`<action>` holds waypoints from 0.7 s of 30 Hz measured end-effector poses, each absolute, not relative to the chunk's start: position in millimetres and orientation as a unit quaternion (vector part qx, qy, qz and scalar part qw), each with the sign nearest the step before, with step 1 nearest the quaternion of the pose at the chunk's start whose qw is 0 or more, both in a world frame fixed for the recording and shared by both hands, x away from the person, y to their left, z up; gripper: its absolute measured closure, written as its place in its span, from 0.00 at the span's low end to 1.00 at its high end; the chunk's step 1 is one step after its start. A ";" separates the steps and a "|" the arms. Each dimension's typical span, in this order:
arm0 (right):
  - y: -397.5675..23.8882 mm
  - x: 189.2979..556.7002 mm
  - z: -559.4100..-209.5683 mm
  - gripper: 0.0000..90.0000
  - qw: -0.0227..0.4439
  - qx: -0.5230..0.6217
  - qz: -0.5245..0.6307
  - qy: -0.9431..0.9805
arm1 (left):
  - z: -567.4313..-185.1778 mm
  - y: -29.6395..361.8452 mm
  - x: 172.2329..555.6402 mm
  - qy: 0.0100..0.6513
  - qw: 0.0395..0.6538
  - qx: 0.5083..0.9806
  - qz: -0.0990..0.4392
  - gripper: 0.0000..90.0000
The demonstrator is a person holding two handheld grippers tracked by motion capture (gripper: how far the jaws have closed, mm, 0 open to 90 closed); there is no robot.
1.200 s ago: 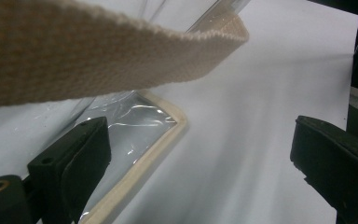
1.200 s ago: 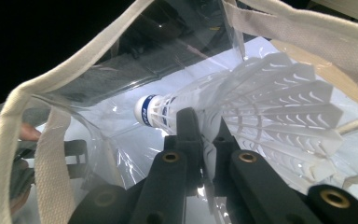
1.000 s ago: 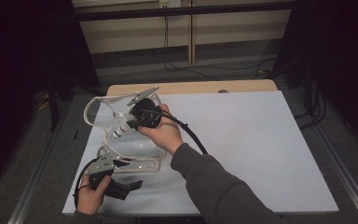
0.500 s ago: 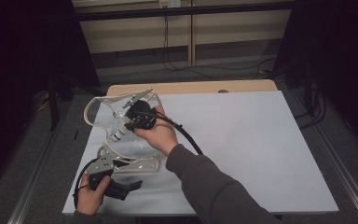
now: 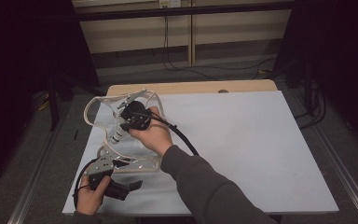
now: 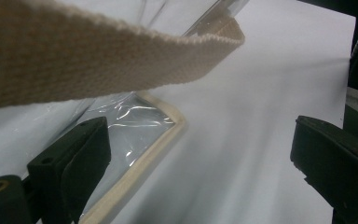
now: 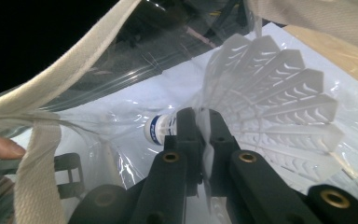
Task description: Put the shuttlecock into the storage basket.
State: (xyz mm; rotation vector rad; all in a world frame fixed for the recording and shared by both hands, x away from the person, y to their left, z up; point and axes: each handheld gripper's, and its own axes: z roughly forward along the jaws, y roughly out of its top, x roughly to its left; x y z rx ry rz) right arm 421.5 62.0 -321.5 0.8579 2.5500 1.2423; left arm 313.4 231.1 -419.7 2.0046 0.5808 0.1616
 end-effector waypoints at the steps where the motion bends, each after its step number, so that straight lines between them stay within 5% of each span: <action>1: 63.3 422.1 -322.9 0.98 0.087 0.288 0.419 0.857 | -419.7 231.1 313.4 0.240 0.501 0.829 0.066 0.06; 21: 75.8 432.7 -347.6 0.99 0.075 0.289 0.390 0.871 | -420.5 233.7 313.1 0.238 0.502 0.829 0.065 0.06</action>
